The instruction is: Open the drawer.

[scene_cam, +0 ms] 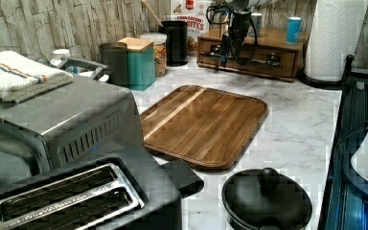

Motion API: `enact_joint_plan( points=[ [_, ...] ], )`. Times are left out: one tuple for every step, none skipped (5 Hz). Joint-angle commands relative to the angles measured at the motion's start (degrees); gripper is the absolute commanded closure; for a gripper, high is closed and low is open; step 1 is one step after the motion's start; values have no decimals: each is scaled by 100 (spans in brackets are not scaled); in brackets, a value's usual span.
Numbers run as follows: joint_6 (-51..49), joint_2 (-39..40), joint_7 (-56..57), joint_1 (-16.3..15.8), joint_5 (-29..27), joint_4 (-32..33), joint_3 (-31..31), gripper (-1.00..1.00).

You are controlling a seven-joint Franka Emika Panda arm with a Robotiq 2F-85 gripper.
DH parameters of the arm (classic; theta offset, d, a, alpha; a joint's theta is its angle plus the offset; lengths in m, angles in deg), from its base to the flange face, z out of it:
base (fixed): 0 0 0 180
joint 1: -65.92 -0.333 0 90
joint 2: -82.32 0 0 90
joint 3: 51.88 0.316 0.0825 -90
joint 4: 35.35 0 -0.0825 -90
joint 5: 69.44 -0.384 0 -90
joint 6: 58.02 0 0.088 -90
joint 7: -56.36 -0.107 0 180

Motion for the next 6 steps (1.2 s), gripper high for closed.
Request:
enact_joint_plan(
  points=[
    [103,130,540,310,-265,-156,235,-100],
    [142,218,769,575,-467,-175,549,-100],
    [-85,348,838,657,-557,-378,679,-100],
    [-337,456,1099,643,-581,-504,739,-100],
    [-435,76,710,400,-451,-113,811,-100],
    [-884,-661,-334,-286,-54,438,658,-100]
  ],
)
